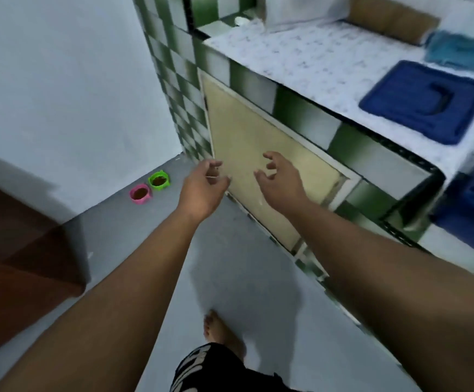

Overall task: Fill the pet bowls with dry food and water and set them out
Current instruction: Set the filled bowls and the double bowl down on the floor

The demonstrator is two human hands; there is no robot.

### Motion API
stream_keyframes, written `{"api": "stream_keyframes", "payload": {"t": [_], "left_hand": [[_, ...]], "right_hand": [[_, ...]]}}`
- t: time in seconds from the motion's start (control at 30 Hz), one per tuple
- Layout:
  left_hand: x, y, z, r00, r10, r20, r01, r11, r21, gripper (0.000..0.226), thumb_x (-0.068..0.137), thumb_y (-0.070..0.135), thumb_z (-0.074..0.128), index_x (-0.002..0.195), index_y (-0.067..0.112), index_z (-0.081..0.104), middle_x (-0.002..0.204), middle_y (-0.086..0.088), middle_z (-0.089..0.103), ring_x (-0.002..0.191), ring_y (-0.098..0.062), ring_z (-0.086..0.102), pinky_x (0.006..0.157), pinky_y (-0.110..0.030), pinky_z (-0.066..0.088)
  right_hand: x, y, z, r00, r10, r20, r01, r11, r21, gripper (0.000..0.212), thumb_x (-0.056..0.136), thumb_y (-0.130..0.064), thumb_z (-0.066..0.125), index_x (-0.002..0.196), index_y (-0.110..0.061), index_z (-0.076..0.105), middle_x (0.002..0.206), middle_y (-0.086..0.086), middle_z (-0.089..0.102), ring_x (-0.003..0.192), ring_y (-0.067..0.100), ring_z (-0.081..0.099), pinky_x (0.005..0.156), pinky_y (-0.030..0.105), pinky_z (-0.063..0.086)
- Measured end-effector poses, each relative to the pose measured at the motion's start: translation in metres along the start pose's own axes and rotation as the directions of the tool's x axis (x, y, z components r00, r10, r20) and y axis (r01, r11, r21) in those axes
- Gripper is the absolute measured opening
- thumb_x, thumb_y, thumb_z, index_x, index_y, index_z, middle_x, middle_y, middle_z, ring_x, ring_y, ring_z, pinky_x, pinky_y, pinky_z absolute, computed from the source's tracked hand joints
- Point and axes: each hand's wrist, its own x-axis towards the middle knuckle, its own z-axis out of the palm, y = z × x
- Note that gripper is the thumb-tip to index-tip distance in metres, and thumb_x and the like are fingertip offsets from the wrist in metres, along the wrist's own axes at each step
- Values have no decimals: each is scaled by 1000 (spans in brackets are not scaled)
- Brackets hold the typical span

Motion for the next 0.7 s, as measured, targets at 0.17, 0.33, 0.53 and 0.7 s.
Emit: {"api": "stream_keyframes", "payload": {"t": [0.17,0.33,0.53,0.7], "left_hand": [[-73,72,94,973,134,188,-132,991,-21,37,93,31,73,127,24,63,112,3,65,100,-13,65,83,-26,51],[-145,134,185,883,298,362,-294,953,-69,32,92,29,73,123,27,64,102,11,64,92,-2,64,82,-21,50],[-220,198,288,711,393,583,-378,913,-155,33,93,30,72,124,30,62,113,6,65,98,-4,64,83,-16,49],[-248,247,365,559,448,698,-442,873,-206,37,94,28,72,130,24,61,118,3,66,103,-9,66,85,-19,49]], "right_hand": [[-85,61,-120,980,101,-174,-98,995,21,45,94,-29,65,136,-20,53,115,1,59,97,18,63,87,29,51],[-181,125,-226,907,167,-386,-150,986,74,41,92,-29,66,131,-22,57,111,-1,63,90,16,65,88,35,56],[-263,189,-326,748,319,-581,-302,944,131,43,93,-29,66,134,-24,56,113,0,62,74,16,65,78,35,57],[-301,239,-391,623,385,-681,-375,911,172,42,92,-32,64,133,-28,56,116,0,61,79,13,66,79,41,58]]}}
